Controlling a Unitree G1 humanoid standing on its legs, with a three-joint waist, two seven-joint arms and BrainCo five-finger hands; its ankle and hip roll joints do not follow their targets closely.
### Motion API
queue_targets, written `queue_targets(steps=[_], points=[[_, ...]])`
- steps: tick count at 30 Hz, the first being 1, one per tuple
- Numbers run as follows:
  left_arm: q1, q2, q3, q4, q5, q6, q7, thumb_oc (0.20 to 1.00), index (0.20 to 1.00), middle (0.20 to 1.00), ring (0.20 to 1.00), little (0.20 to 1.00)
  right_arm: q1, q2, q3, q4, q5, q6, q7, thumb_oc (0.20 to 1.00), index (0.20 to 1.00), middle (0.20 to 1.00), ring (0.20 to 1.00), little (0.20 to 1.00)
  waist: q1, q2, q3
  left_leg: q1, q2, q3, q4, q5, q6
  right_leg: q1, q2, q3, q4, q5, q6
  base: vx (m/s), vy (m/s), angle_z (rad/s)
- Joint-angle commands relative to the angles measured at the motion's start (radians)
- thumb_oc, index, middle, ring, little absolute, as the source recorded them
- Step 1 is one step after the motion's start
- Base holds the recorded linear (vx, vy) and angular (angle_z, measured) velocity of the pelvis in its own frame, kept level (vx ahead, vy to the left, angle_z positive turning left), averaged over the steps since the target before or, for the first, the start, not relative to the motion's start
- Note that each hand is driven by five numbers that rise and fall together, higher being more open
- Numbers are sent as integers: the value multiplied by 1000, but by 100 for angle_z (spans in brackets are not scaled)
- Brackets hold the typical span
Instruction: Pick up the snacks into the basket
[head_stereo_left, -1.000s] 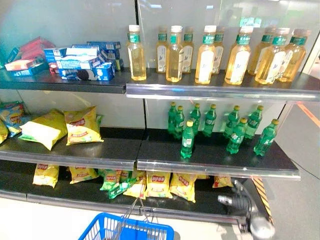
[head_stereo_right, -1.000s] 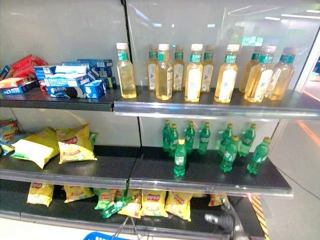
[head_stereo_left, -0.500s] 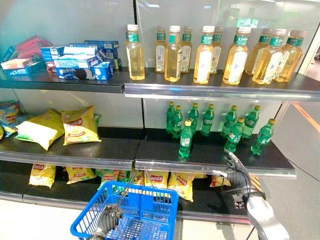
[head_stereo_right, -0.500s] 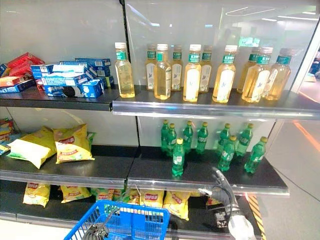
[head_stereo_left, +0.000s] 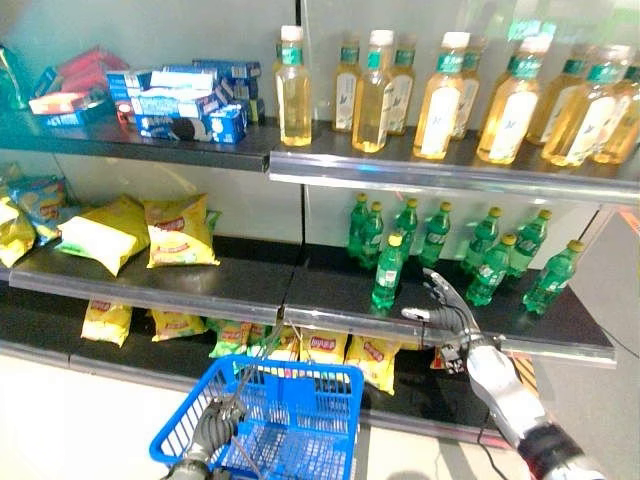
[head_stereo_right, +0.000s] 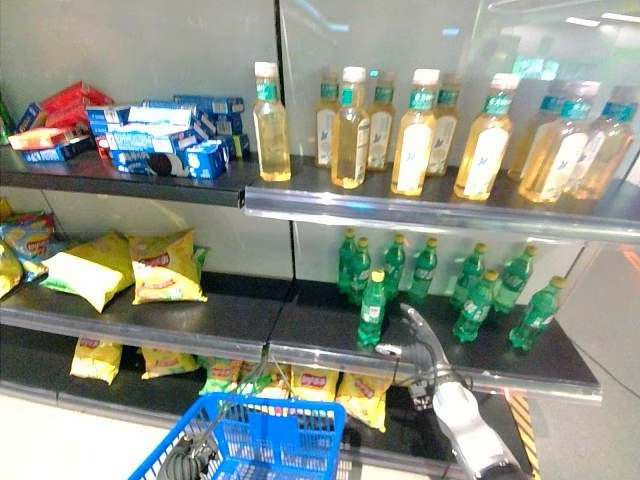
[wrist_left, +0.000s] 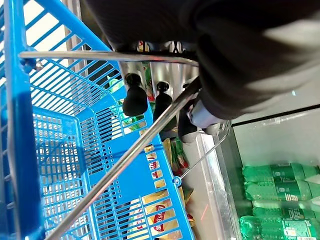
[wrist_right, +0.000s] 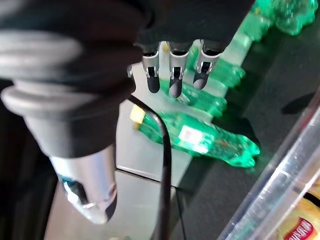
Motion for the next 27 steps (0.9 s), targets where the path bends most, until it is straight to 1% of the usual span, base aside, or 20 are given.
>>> queue_targets(steps=[1, 4, 5, 7, 11, 13, 14, 19, 27], points=[[-90, 61, 23, -174, -64, -141, 2, 200, 200, 200, 200, 200, -113, -29, 17, 3, 20, -25, -35, 1000, 1000, 1000, 1000, 1000, 7, -21, 16, -80, 24, -40, 67, -32, 5, -101, -48, -38, 264, -154, 55, -94, -55, 19], [-100, 84, 14, -221, -64, -149, -2, 200, 200, 200, 200, 200, -156, -46, 30, 14, 11, -31, -42, 1000, 1000, 1000, 1000, 1000, 15, -13, 28, -119, 25, -63, 78, -18, 0, -145, -53, -60, 307, -171, 48, -44, -67, 27], [-102, 96, 8, -237, -66, -156, -3, 200, 200, 200, 200, 200, -187, -64, 47, 22, 0, -33, -41, 1000, 1000, 1000, 1000, 1000, 23, -3, 38, -131, 24, -74, 80, -11, -2, -160, -57, -71, 327, -180, 45, -16, -49, 24], [-101, 97, 7, -248, -67, -157, -2, 200, 200, 200, 200, 200, -201, -72, 50, 23, -5, -33, -42, 1000, 1000, 1000, 1000, 1000, 23, 1, 42, -138, 22, -79, 83, -8, -3, -166, -61, -76, 334, -183, 44, -16, -46, 12], [-107, 115, 4, -282, -67, -166, 3, 200, 200, 200, 200, 200, -252, -97, 72, 22, -14, -41, -47, 1000, 1000, 1000, 1000, 1000, 35, 23, 63, -159, 20, -92, 92, 3, -9, -180, -68, -93, 357, -198, 35, -13, -57, 14], [-105, 120, 1, -294, -66, -169, 3, 200, 200, 200, 200, 200, -249, -106, 75, 13, -21, -47, -47, 1000, 1000, 1000, 1000, 1000, 40, 40, 71, -168, 19, -102, 102, 9, -16, -181, -71, -106, 368, -207, 27, 4, -76, 17], [-105, 120, 1, -294, -66, -169, 3, 200, 200, 200, 200, 200, -249, -106, 74, 13, -21, -47, -47, 1000, 1000, 1000, 1000, 1000, 39, 40, 71, -168, 19, -103, 102, 9, -16, -180, -71, -107, 368, -207, 27, 5, -68, 21], [-112, 117, -3, -304, -69, -174, 2, 200, 200, 200, 200, 200, -235, -117, 67, 2, -26, -54, -51, 1000, 1000, 1000, 1000, 1000, 42, 68, 77, -178, 19, -118, 102, 25, -28, -174, -74, -132, 366, -214, 19, -11, -50, 20], [-110, 113, 4, -310, -70, -175, 9, 200, 200, 200, 200, 200, -206, -132, 44, -19, -32, -57, -60, 1000, 1000, 1000, 1000, 1000, 44, 93, 82, -166, 21, -125, 87, 41, -36, -163, -73, -142, 365, -220, 12, 10, -29, 6]])
